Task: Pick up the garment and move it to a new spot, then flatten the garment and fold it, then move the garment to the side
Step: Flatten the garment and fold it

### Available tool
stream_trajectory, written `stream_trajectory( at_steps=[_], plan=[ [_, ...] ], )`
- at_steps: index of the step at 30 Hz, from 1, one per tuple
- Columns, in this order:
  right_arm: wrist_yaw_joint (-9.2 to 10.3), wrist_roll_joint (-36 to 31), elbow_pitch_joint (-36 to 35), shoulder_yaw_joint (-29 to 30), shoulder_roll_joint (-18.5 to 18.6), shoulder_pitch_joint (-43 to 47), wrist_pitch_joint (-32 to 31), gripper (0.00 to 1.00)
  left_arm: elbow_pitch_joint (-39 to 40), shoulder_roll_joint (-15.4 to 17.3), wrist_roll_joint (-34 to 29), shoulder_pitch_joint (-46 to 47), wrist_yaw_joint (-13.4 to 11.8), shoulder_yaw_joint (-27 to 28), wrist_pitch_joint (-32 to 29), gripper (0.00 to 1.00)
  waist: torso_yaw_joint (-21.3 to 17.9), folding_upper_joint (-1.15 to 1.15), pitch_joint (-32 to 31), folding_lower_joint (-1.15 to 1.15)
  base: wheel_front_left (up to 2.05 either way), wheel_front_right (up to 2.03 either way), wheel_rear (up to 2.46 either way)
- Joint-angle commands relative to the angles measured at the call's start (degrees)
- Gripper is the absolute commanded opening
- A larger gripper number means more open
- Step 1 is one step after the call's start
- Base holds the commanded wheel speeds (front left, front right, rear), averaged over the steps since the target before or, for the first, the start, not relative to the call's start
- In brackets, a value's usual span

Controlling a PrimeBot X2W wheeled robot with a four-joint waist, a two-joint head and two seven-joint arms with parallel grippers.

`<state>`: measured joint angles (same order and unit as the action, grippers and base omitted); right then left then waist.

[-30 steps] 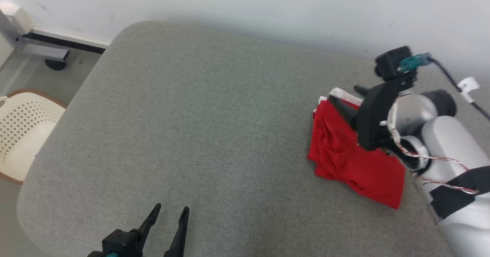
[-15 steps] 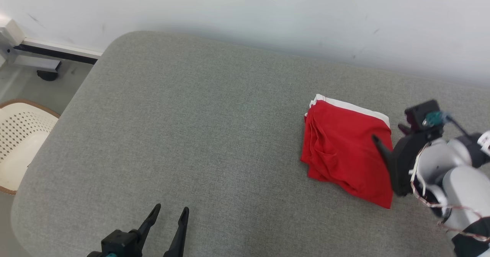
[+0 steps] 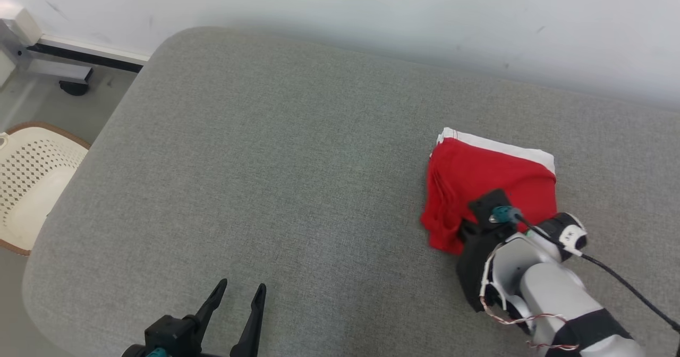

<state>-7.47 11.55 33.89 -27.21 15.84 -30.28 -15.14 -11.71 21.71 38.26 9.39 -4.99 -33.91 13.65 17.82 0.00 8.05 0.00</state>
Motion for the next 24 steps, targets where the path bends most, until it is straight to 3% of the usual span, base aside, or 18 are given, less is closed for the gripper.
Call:
stream_trajectory(
  at_steps=[1, 9, 15, 21, 22, 23, 24],
  plan=[
    [-0.01, 0.31, 0.17, -0.74, -0.61, -0.66, 0.51, 0.00, -0.05, -0.18, 0.23, -0.26, 0.07, 0.01, 0.37, 1.00, 0.11, 0.00, -0.23, 0.00, 0.00, 0.00, 0.00],
    [-0.01, 1.82, 1.70, -7.82, -3.68, -3.08, 2.59, 0.00, -0.04, 0.24, 0.51, -0.96, -0.31, 0.16, 0.50, 1.00, -0.34, 0.00, -1.10, 0.00, 0.00, 0.00, 0.00],
    [-0.01, 2.55, 2.02, -9.66, -3.76, -4.10, 2.68, 0.00, 0.29, 0.63, 0.59, -1.34, -0.52, -0.01, 0.31, 1.00, -1.14, 0.00, -1.86, 0.00, 0.00, 0.00, 0.00],
    [-0.01, 4.23, 2.14, -12.92, -6.32, -4.07, 2.61, 0.00, 0.49, 0.97, 0.77, -1.20, -0.55, -0.15, -0.01, 1.00, -1.83, 0.00, -2.57, 0.00, 0.00, 0.00, 0.00],
    [-0.01, 5.29, 1.99, -13.71, -6.34, -3.67, 1.98, 0.09, 0.51, 1.01, 0.79, -1.26, -0.60, -0.20, -0.01, 1.00, -1.90, 0.00, -2.84, 0.00, 0.00, 0.00, 0.00],
    [-0.01, 6.24, 1.59, -14.39, -6.16, -3.31, 1.25, 0.39, 0.54, 1.10, 0.83, -1.42, -0.70, -0.21, -0.08, 1.00, -1.98, 0.00, -3.10, 0.00, 0.00, 0.00, 0.00],
    [-0.01, 7.40, 0.89, -14.25, -5.86, -3.12, 0.71, 1.00, 0.61, 1.24, 0.88, -1.64, -0.83, -0.17, -0.11, 1.00, -2.09, 0.00, -3.36, 0.00, 0.00, 0.00, 0.00]
  ],
)
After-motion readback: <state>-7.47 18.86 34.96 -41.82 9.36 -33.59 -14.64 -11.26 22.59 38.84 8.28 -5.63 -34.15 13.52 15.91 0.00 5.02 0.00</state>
